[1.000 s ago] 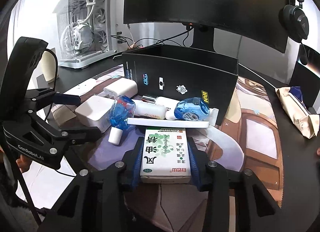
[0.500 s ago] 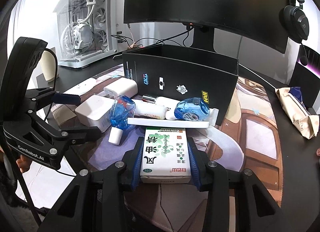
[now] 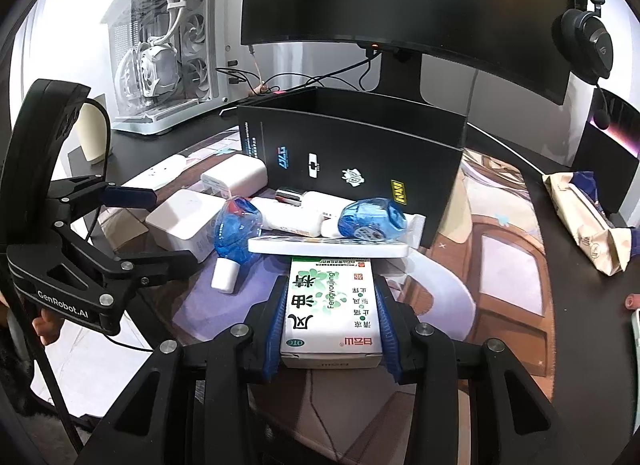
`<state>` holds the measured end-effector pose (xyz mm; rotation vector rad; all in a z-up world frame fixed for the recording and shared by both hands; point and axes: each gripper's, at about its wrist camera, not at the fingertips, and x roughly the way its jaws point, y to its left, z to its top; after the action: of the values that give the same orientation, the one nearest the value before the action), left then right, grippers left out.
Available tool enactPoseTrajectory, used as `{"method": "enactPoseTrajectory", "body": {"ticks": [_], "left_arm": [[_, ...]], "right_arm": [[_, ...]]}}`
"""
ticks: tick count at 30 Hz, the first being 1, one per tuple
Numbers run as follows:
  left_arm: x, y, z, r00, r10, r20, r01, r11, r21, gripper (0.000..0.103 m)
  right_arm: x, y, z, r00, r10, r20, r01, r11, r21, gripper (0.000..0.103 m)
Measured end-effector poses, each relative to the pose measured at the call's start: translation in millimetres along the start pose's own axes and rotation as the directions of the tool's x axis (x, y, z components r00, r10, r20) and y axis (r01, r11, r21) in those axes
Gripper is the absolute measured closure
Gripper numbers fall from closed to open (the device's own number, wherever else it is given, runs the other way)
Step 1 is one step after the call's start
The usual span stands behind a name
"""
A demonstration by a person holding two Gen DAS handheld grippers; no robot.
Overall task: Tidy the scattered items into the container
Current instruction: 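Close the right gripper on the white-green medicine box and lift it, then close the left gripper on the white square box and lift it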
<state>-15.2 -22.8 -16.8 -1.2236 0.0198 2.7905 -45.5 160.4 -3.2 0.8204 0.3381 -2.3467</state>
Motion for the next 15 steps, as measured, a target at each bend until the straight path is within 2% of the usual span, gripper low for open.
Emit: {"method": "enactPoseTrajectory", "body": {"ticks": [8,15], "left_arm": [[1,0,1,1.000,-0.003,0.004,0.003,1.000,0.001,0.000],[1,1,1,1.000,-0.002,0.006,0.002,1.000,-0.001,0.000]], "right_arm": [[-4,-10,1,1.000,-0.023,-0.003,0.023,0.999,0.027,0.063],[-12,-10,4,0.997,-0.079,-0.008,0.079,0.997,0.027,0.063]]}}
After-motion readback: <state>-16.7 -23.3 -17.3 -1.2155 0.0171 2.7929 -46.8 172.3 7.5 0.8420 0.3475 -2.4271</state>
